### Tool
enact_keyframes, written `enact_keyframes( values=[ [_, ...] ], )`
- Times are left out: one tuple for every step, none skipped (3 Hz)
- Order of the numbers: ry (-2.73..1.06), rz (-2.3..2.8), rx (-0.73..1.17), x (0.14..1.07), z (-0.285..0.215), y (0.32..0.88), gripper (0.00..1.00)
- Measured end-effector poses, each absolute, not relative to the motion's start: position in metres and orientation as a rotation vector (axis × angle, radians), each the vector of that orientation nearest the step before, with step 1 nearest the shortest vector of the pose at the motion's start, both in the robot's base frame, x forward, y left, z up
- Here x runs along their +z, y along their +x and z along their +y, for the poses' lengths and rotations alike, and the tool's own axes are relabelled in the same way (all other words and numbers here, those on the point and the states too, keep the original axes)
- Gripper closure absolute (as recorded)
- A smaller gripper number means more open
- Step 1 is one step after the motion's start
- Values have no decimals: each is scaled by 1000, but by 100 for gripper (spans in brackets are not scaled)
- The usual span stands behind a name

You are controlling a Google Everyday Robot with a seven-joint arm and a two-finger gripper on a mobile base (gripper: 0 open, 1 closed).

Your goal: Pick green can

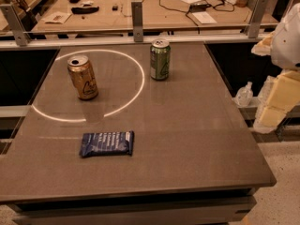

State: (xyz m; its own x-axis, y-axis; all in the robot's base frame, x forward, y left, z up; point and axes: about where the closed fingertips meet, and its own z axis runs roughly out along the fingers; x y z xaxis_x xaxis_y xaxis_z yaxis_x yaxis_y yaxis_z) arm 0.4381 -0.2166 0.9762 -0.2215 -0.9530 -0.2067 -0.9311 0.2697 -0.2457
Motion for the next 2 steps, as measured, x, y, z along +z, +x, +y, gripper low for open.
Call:
enact_keyframes(
  values=[
    [-1725,2232,-99,976,-217,438,0],
    [-1673,2227,-72,978,-219,438,0]
  ],
)
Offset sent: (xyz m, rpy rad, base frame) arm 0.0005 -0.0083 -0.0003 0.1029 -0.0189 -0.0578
